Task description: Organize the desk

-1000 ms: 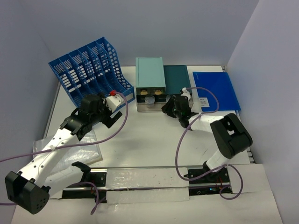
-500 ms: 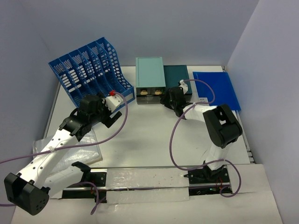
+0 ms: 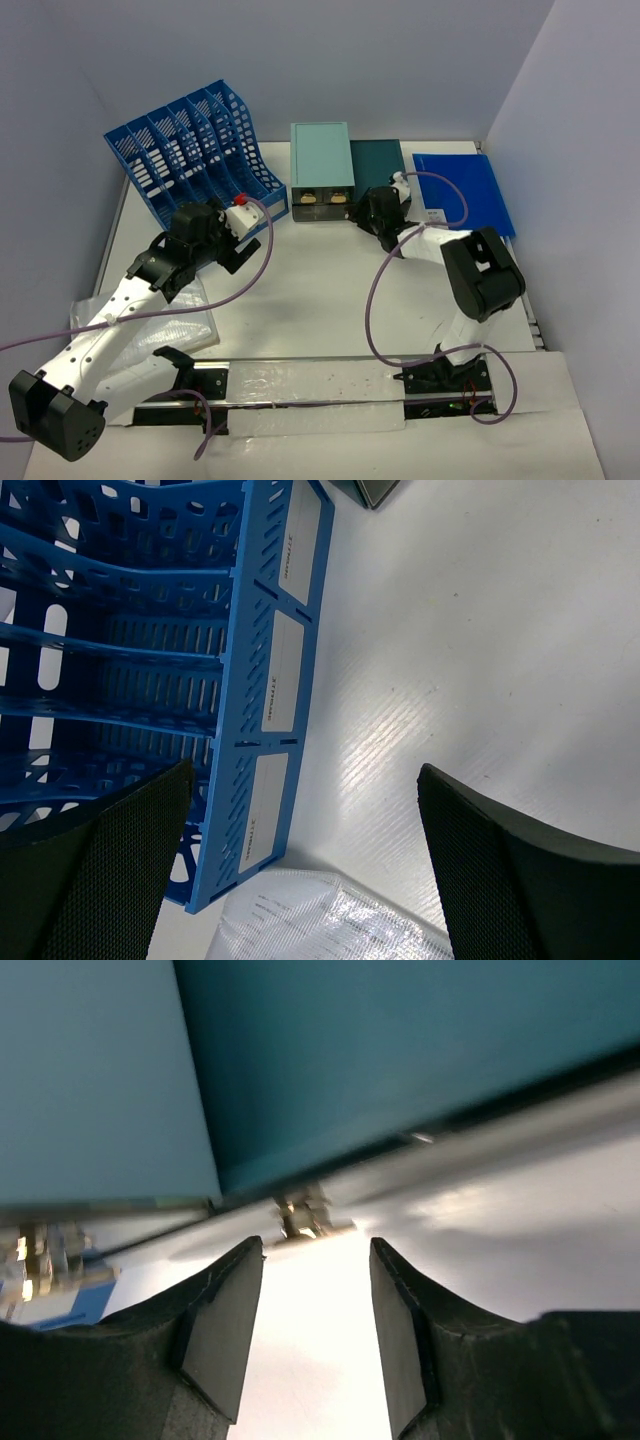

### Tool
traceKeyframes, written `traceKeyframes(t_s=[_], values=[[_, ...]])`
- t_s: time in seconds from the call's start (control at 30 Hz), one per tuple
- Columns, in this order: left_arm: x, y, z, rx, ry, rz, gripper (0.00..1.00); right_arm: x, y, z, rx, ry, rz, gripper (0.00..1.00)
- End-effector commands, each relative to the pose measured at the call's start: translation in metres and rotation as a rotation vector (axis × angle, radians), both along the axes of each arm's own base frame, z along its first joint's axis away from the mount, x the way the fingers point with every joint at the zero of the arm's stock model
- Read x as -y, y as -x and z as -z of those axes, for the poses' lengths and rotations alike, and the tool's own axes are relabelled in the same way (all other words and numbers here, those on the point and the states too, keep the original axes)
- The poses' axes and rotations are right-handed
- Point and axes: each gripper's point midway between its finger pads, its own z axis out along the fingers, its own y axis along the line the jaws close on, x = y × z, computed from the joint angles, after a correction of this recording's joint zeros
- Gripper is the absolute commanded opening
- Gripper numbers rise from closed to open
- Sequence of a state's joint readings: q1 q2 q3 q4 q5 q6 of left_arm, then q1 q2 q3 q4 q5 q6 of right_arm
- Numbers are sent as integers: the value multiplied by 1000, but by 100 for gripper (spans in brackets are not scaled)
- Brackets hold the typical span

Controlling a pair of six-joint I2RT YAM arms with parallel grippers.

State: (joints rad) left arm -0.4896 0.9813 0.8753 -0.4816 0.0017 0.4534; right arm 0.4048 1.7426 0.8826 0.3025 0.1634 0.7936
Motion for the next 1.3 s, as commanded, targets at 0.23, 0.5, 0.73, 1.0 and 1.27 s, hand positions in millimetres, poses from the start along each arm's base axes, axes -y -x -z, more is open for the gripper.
traceKeyframes(t_s=[0.23, 0.5, 0.73, 1.0, 1.27], values=[[6, 0, -22, 62, 52, 27, 99, 46, 56, -53, 94, -76, 24, 64], [7, 5, -29, 74, 75, 46, 99, 159, 83, -35, 86, -266, 315, 69], [9, 9, -32, 80, 87, 61, 99, 233, 89, -42, 230, -358, 579, 67], [9, 8, -30, 77, 84, 66, 99, 256, 68, -30, 249, -444, 639, 61], [9, 7, -29, 76, 76, 62, 99, 252, 54, -1, 183, -512, 622, 60]])
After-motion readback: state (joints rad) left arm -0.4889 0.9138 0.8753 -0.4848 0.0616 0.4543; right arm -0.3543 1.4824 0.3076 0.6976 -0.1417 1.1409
